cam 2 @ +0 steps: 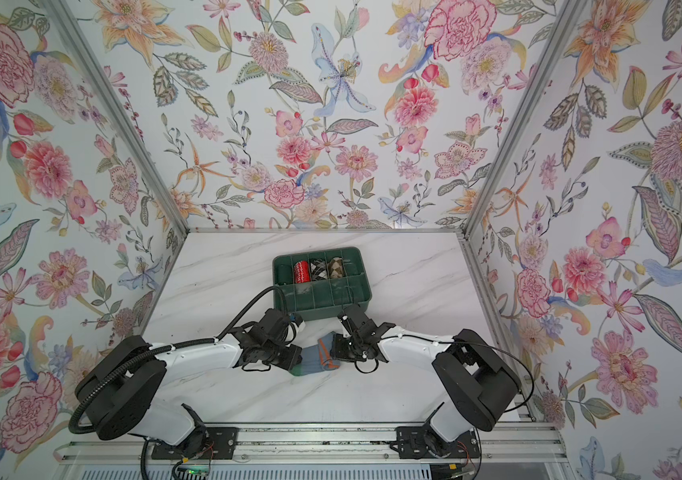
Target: Roll the socks
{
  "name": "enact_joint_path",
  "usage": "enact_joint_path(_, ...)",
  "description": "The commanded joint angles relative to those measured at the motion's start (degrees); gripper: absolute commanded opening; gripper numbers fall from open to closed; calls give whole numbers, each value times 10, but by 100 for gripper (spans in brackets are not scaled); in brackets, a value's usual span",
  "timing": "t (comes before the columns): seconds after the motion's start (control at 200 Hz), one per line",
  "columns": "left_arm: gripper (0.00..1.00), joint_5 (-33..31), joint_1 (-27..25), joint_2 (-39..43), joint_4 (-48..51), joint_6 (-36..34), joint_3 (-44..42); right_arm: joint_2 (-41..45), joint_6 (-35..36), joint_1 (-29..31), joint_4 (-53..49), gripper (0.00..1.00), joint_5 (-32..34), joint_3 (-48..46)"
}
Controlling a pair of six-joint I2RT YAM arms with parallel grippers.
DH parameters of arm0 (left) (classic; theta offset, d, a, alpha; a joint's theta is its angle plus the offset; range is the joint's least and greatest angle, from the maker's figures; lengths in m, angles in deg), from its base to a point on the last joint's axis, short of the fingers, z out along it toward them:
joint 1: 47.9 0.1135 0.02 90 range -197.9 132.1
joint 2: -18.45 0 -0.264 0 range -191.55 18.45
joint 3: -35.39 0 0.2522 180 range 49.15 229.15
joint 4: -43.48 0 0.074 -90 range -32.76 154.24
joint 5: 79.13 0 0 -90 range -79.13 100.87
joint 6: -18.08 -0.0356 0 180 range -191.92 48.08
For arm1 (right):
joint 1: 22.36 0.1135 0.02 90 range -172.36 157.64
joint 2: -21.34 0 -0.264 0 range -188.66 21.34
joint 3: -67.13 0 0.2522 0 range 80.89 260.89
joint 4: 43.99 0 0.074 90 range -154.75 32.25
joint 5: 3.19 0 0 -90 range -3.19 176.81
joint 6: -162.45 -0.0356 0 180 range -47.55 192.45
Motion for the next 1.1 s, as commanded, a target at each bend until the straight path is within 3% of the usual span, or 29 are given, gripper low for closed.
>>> enact_joint_path(0.0,0,-31,19,-10,20,-20,-27,-14,25,2,-53,9,19,16)
enact_joint_path(0.56,0,-29,61,-33,-11,-41,-92,-14,95,-5,-191,9,111,79)
enact_joint_path(0.821,0,-20,65,-93,-31,-51,-68,-25,91,15,-255,9,218,117)
enact_joint_path(1.096,0,15,66,-114,-20,-57,5,-81,85,61,-286,9,263,170)
